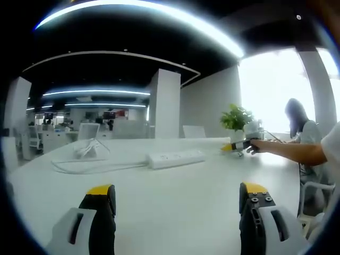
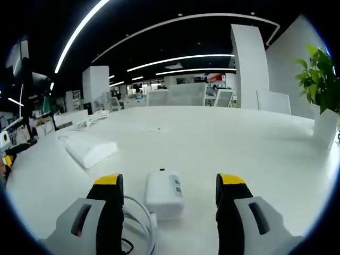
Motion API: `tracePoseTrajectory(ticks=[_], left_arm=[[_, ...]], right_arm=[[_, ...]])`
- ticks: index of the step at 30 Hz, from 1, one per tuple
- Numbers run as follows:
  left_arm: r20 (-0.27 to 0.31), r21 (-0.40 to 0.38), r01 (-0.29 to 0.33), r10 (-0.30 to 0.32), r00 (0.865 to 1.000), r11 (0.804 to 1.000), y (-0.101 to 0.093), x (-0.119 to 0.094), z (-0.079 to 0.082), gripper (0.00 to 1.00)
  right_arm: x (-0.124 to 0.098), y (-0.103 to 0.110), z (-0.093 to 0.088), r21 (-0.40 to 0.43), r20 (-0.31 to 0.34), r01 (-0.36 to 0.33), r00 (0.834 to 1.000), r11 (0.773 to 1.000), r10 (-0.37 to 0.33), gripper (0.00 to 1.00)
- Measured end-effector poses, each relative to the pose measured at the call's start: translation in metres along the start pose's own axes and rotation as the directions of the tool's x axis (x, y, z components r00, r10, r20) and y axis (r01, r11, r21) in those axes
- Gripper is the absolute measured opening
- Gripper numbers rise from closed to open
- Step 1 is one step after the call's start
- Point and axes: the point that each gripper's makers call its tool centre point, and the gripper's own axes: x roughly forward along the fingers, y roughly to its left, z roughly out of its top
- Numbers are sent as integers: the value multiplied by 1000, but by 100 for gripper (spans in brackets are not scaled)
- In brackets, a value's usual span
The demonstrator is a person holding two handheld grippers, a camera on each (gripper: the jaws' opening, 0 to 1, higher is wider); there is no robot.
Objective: Straighten the power strip on the desk, plug the charger into it
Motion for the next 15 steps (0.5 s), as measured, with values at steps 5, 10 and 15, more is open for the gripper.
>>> tracePoseTrajectory(ticks=[5, 10, 15], left_arm=[[-2, 3, 5, -5, 1000, 1000, -2, 1, 0, 99], [0, 4, 6, -6, 1000, 1000, -3, 0, 1, 99], [-6, 3, 3, -2, 1000, 1000, -1, 0, 1, 99]], right_arm=[[0, 1, -1, 6, -5, 0, 1000, 1000, 0, 67], [0, 2, -4, 20, -22, -4, 1000, 1000, 5, 63], [1, 3, -5, 15, -40, -2, 999, 1000, 3, 60]])
